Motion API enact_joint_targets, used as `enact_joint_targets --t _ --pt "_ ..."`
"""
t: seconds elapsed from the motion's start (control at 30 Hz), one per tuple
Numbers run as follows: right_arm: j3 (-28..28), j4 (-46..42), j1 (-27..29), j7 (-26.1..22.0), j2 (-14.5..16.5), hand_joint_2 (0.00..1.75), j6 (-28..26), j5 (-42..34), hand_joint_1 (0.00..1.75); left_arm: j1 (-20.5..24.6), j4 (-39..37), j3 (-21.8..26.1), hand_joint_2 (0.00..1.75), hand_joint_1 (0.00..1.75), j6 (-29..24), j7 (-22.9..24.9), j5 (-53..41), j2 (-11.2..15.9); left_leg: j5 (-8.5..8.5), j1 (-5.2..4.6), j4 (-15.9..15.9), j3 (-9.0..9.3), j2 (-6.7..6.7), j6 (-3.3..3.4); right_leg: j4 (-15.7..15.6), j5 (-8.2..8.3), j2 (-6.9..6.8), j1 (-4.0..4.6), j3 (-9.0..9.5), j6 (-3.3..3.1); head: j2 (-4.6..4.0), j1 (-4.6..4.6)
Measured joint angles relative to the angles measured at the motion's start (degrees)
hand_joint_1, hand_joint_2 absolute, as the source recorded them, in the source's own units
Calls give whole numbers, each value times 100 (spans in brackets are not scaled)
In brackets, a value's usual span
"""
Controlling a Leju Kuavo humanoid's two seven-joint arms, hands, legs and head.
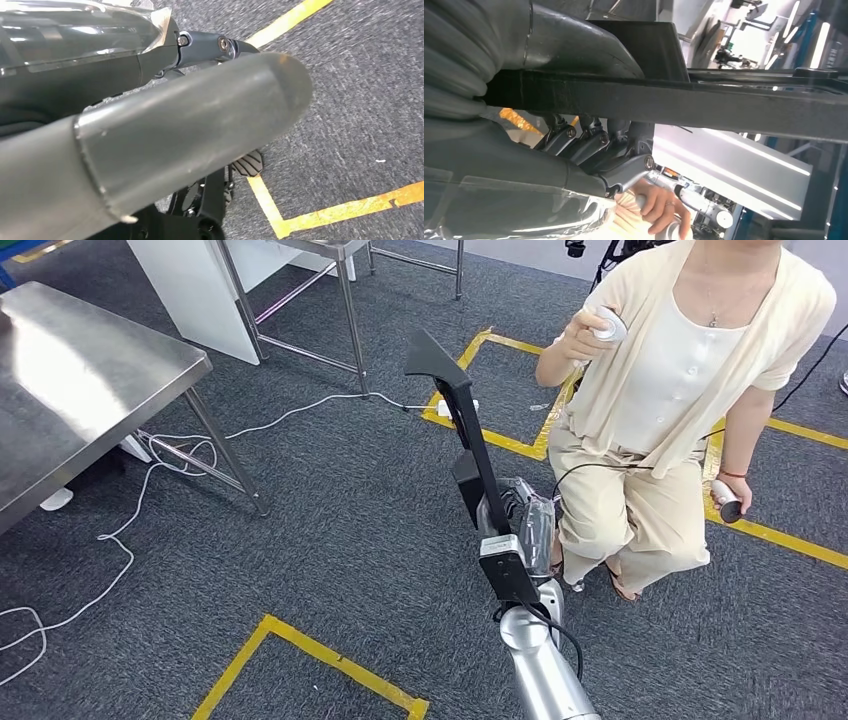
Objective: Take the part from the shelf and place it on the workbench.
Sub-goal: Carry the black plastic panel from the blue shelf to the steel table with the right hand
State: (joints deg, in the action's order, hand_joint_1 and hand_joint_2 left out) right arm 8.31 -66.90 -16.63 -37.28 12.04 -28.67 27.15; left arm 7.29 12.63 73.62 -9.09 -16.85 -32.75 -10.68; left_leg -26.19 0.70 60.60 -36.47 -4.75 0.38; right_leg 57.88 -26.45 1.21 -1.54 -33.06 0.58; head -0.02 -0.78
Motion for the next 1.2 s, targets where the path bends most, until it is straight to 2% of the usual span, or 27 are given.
enact_joint_targets --t 0.07,0.1,0.13,0.17,0.2,0.23,0.27,0.3,0.33,0.37,0.43,0.5,0.57,0.63,0.67,0.7,0.77,0.8,0.83,0.87,0.93,1.0,1.07,1.13,1.17,1.2 --pt "16 13 -10 -11 15 175 -3 5 175 3 -1 10 0 0 2 -3 15 -1 -350 4 659 -312 294 -51 -14 -17 -109 14 28 -73 0 -30" --pt "21 21 -3 -18 16 175 -5 9 175 4 -2 13 0 0 4 -3 17 -2 -512 16 1041 -507 366 -73 -13 -28 -169 30 34 -93 0 -38" --pt "24 28 9 -22 16 175 -8 11 175 4 -2 14 0 0 7 -4 16 -2 -600 29 1324 -660 404 -90 -12 -37 -230 43 38 -104 0 -36" --pt "26 33 22 -27 17 175 -11 14 175 1 -2 15 0 0 9 -4 16 -2 -571 38 1397 -710 427 -101 -11 -45 -288 51 42 -110 0 -38" --pt "28 34 32 -32 17 175 -13 15 175 -1 -2 16 0 0 10 -5 16 -1 -444 44 1255 -649 452 -103 -10 -54 -342 55 50 -110 0 -39" --pt "31 34 37 -38 19 175 -14 15 175 -2 -2 18 0 0 12 -5 16 1 -249 46 916 -479 509 -92 -10 -67 -388 58 63 -105 0 -40" --pt "32 33 38 -44 19 175 -15 16 175 -1 -2 19 0 0 13 -7 16 2 -63 38 495 -259 628 -68 -10 -82 -429 66 80 -93 0 -42" --pt "33 33 38 -49 19 175 -15 16 175 6 -2 20 0 0 15 -8 16 3 59 20 153 -77 728 -37 -7 -101 -466 91 92 -69 1 -40" --pt "34 32 38 -53 17 175 -14 17 175 13 -2 21 0 0 18 -9 16 4 124 -1 -78 42 801 -6 -6 -117 -504 115 104 -45 1 -31" --pt "36 32 38 -56 17 175 -14 19 175 18 -2 22 0 0 20 -11 16 5 127 -26 -173 86 827 24 -10 -129 -548 134 113 -21 1 -23" --pt "44 30 34 -57 23 175 -14 19 175 20 -2 27 0 0 20 -13 17 5 138 -35 -222 99 711 94 -20 -155 -633 152 131 35 1 -10" --pt "52 26 15 -60 28 175 -11 19 175 21 -2 35 0 0 18 -14 17 4 180 -9 -304 157 605 176 166 -280 -514 147 77 67 2 -4" --pt "53 32 -6 -64 10 175 -14 17 175 31 -2 46 0 0 16 -15 9 3 205 6 -343 190 496 222 782 -556 -278 117 -200 42 1 8" --pt "50 46 9 -66 -25 175 -31 11 175 36 -2 53 0 0 15 -5 -24 3 208 9 -340 188 360 232 1475 -778 -184 97 -570 38 0 16" --pt "48 50 29 -66 -44 175 -43 6 175 33 -2 53 0 0 15 5 -48 3 207 9 -337 189 289 231 1611 -781 -171 88 -666 68 0 18" --pt "46 48 51 -66 -61 175 -57 2 175 30 -3 54 0 0 15 18 -70 3 205 11 -333 193 217 228 1534 -696 -162 80 -660 115 0 18" --pt "44 21 102 -66 -89 175 -83 -4 175 27 -4 54 0 0 15 38 -101 2 190 20 -312 199 82 199 800 -343 -65 34 -367 227 0 19" --pt "45 1 130 -66 -99 175 -94 -5 175 26 -4 54 0 0 14 45 -117 3 173 14 -289 191 21 169 426 -188 12 17 -200 249 1 24" --pt "45 -23 161 -66 -111 175 -103 -7 175 26 -3 54 0 0 13 48 -136 5 159 8 -267 178 -25 132 163 -84 70 4 -83 239 1 25" --pt "44 -47 194 -66 -119 175 -112 -8 175 21 -3 53 0 0 12 51 -159 8 152 2 -255 160 -59 97 52 -45 109 5 -34 202 1 24" --pt "39 -109 260 -60 -125 175 -139 -5 175 -4 -2 52 0 0 10 64 -218 15 158 14 -260 139 -103 39 49 -22 51 19 -30 98 1 16" --pt "35 -206 321 -31 -121 175 -185 24 175 -24 -3 48 0 0 8 103 -281 24 71 30 -137 85 45 -10 36 -6 -12 7 -16 21 0 -1" --pt "31 -341 412 22 -122 175 -222 75 175 -19 -4 16 0 0 -30 173 -357 29 -232 36 392 -149 306 -51 27 -15 -101 19 3 -51 0 -32" --pt "22 -486 547 93 -128 175 -237 131 175 -14 -4 -40 0 0 -77 228 -433 29 -558 46 1134 -512 415 -73 27 -35 -217 58 11 -101 0 -46" --pt "18 -558 619 131 -130 175 -240 161 175 -16 -4 -66 0 0 -88 239 -462 29 -609 47 1345 -622 429 -72 28 -42 -274 75 13 -111 0 -46" --pt "16 -634 690 169 -131 175 -242 192 175 -18 -4 -83 0 0 -92 246 -486 30 -553 45 1345 -625 441 -60 28 -49 -330 89 18 -119 0 -48"
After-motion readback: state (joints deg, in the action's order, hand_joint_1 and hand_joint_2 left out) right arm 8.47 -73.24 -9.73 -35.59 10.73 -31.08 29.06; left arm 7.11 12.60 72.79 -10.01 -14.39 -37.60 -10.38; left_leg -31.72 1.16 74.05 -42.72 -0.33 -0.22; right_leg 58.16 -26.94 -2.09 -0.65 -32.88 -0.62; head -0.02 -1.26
